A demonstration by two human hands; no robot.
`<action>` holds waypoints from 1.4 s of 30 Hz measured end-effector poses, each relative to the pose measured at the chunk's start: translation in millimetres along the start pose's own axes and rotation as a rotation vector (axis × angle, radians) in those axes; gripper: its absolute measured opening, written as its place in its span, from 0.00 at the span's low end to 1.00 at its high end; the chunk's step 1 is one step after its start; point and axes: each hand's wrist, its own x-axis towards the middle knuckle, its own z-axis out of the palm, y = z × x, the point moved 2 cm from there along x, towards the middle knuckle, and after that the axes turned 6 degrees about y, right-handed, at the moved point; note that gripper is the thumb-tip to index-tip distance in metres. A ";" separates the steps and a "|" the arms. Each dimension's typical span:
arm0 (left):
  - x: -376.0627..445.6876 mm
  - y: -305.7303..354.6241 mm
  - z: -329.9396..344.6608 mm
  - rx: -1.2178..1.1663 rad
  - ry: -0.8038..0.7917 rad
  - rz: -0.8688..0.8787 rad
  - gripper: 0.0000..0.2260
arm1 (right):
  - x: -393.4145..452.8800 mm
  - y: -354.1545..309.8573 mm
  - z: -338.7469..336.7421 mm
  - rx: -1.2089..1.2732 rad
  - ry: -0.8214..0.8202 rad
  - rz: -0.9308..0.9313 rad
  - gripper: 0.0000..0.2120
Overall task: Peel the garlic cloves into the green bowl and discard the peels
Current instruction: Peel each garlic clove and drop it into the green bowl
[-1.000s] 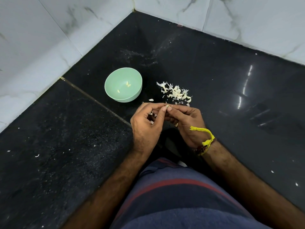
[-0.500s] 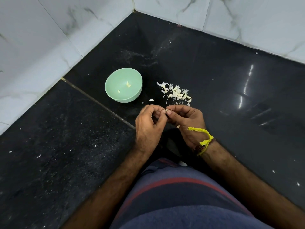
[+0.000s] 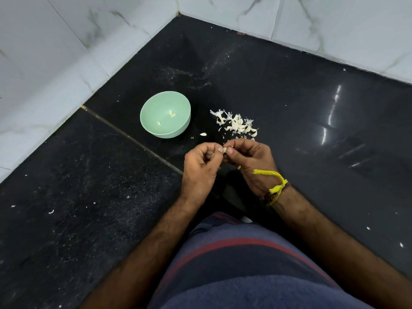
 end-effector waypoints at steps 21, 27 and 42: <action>1.0 -16.1 4.9 0.001 0.055 -0.143 0.07 | -1.5 2.5 5.1 -0.292 0.081 -0.045 0.03; 1.8 -18.3 6.5 -0.030 0.050 -0.164 0.11 | -3.5 1.6 4.8 -0.270 0.074 -0.039 0.04; 7.8 -23.8 5.5 -0.029 0.101 -0.127 0.07 | 11.2 5.8 0.9 -0.222 0.069 0.048 0.07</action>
